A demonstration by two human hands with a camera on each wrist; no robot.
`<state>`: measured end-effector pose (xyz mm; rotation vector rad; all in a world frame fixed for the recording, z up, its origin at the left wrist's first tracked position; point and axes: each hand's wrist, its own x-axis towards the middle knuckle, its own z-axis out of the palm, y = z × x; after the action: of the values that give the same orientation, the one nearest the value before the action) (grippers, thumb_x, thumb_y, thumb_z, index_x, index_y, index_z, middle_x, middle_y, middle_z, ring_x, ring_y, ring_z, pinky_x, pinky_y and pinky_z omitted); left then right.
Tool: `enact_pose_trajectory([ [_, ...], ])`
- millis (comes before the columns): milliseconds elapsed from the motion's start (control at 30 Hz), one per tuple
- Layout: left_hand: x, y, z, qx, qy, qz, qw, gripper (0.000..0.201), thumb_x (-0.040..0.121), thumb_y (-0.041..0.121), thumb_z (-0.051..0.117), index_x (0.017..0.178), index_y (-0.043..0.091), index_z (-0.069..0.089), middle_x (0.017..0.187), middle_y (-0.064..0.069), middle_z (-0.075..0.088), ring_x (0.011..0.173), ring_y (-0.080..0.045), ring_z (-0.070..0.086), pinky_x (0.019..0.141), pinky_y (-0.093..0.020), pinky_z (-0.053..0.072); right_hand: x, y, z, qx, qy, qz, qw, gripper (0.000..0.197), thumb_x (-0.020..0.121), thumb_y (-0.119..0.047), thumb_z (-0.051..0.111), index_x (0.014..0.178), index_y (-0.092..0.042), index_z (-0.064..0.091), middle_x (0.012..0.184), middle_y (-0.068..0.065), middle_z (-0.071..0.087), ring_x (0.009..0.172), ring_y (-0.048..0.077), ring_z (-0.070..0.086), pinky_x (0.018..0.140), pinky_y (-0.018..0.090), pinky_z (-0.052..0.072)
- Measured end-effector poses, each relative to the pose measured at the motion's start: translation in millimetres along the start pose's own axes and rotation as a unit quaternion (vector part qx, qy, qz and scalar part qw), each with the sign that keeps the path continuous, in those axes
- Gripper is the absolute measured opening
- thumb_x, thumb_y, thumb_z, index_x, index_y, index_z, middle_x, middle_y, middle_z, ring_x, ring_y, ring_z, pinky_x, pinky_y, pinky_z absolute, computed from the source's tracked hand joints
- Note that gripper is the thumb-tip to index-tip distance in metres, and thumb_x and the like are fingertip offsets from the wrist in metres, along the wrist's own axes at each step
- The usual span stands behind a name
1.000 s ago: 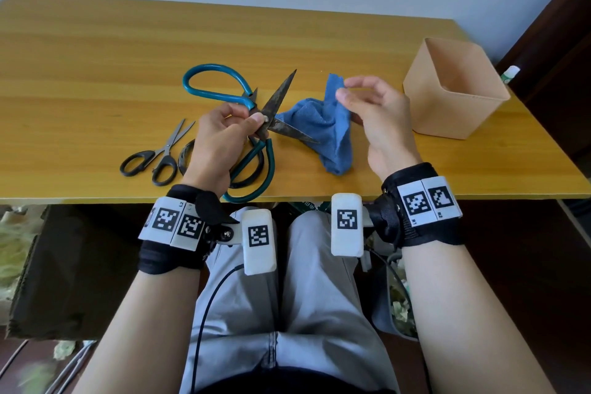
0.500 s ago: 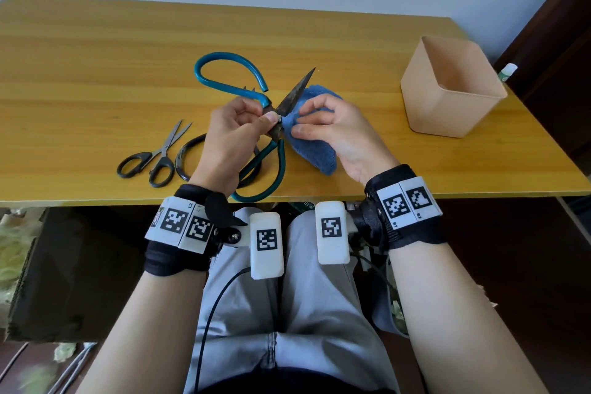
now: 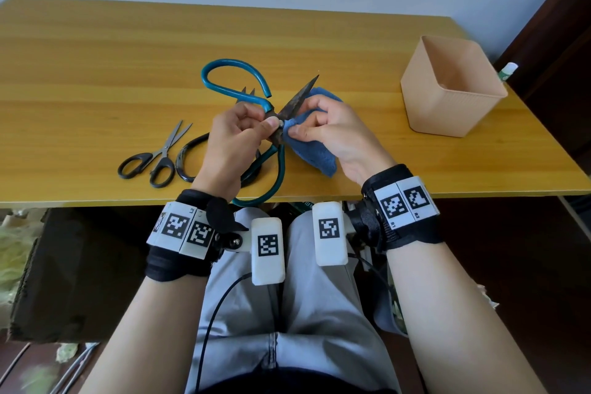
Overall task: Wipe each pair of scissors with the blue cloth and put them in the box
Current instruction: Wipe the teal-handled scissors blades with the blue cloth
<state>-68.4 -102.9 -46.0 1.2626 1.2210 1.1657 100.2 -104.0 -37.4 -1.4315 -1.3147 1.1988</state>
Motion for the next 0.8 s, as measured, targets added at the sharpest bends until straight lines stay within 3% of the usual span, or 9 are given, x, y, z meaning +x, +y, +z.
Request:
enact_pose_trajectory([
  [67,0.2,-1.9,0.9,-0.003,0.002,-0.002,1.0,0.013,0.093,0.015,0.069,0.09,0.015,0.057,0.077,-0.007,0.065,0.077,-0.021,0.062,0.073,-0.036,0.045,0.6,-0.4,0.8,0.006,-0.007,0.014,1.0,0.042,0.085,-0.008,0.075,0.122,-0.015,0.057,0.086,-0.001,0.072,0.095,0.016,0.066,0.098,0.035,0.048],
  [100,0.1,-2.7,1.4,-0.003,0.004,-0.003,1.0,0.013,0.093,0.015,0.069,0.089,0.015,0.057,0.077,-0.007,0.065,0.077,-0.021,0.061,0.073,-0.036,0.044,0.5,-0.6,1.3,0.006,-0.003,0.016,1.0,0.043,0.085,-0.008,0.075,0.123,-0.016,0.056,0.089,0.0,0.073,0.096,0.016,0.066,0.096,0.034,0.049],
  [233,1.5,-3.7,0.8,0.002,0.004,-0.001,1.0,0.012,0.094,0.018,0.069,0.092,0.014,0.058,0.075,-0.002,0.061,0.076,-0.017,0.059,0.071,-0.033,0.045,-2.6,-1.7,3.1,0.002,0.017,-0.003,1.0,0.035,0.083,-0.016,0.079,0.112,-0.012,0.06,0.086,0.006,0.074,0.086,0.015,0.069,0.075,0.019,0.051],
  [333,1.5,-3.1,-1.6,-0.007,0.0,0.003,1.0,0.012,0.093,0.017,0.07,0.093,0.012,0.059,0.079,-0.008,0.062,0.076,-0.02,0.058,0.073,-0.035,0.046,-0.7,-2.3,2.3,-0.006,-0.014,0.009,1.0,0.032,0.083,-0.01,0.078,0.107,-0.016,0.057,0.084,0.007,0.071,0.085,0.018,0.068,0.084,0.031,0.051],
  [400,0.9,-3.5,-2.0,-0.015,0.004,0.003,1.0,0.012,0.093,0.014,0.07,0.094,0.01,0.059,0.075,-0.003,0.065,0.07,-0.013,0.061,0.072,-0.031,0.047,1.7,-3.2,0.3,-0.01,-0.035,0.013,0.999,0.035,0.082,-0.002,0.074,0.107,-0.019,0.056,0.087,0.006,0.068,0.084,0.02,0.066,0.085,0.038,0.05],
  [500,-0.3,-3.6,0.5,-0.014,0.007,0.004,1.0,0.011,0.093,0.014,0.069,0.092,0.012,0.058,0.07,0.003,0.064,0.066,-0.008,0.061,0.068,-0.025,0.046,1.5,-4.6,-0.8,-0.021,-0.029,0.005,0.999,0.033,0.082,-0.004,0.076,0.101,-0.022,0.055,0.078,0.001,0.065,0.077,0.014,0.063,0.082,0.032,0.048],
  [600,0.4,-3.0,1.0,-0.005,0.001,-0.003,1.0,0.012,0.093,0.016,0.07,0.092,0.013,0.059,0.072,0.001,0.061,0.075,-0.017,0.057,0.071,-0.034,0.044,-0.8,-3.8,2.5,-0.016,-0.011,0.0,1.0,0.033,0.08,-0.012,0.081,0.103,-0.015,0.057,0.071,0.0,0.064,0.076,0.011,0.063,0.089,0.031,0.047],
  [733,0.5,-4.7,-0.1,-0.009,0.002,-0.005,1.0,0.012,0.092,0.015,0.071,0.089,0.014,0.059,0.075,-0.005,0.058,0.075,-0.021,0.054,0.073,-0.036,0.043,-1.4,-3.1,6.1,-0.018,-0.027,0.013,0.999,0.049,0.078,-0.01,0.078,0.121,-0.011,0.055,0.087,0.008,0.069,0.095,0.023,0.067,0.102,0.045,0.049],
  [800,-0.3,-6.1,0.8,-0.007,0.004,-0.006,1.0,0.012,0.093,0.015,0.07,0.09,0.013,0.058,0.073,-0.004,0.059,0.072,-0.017,0.055,0.07,-0.031,0.044,-1.2,-2.2,4.7,-0.025,-0.031,0.015,0.999,0.047,0.076,-0.011,0.079,0.117,-0.015,0.056,0.088,0.006,0.071,0.095,0.021,0.068,0.098,0.042,0.05],
])
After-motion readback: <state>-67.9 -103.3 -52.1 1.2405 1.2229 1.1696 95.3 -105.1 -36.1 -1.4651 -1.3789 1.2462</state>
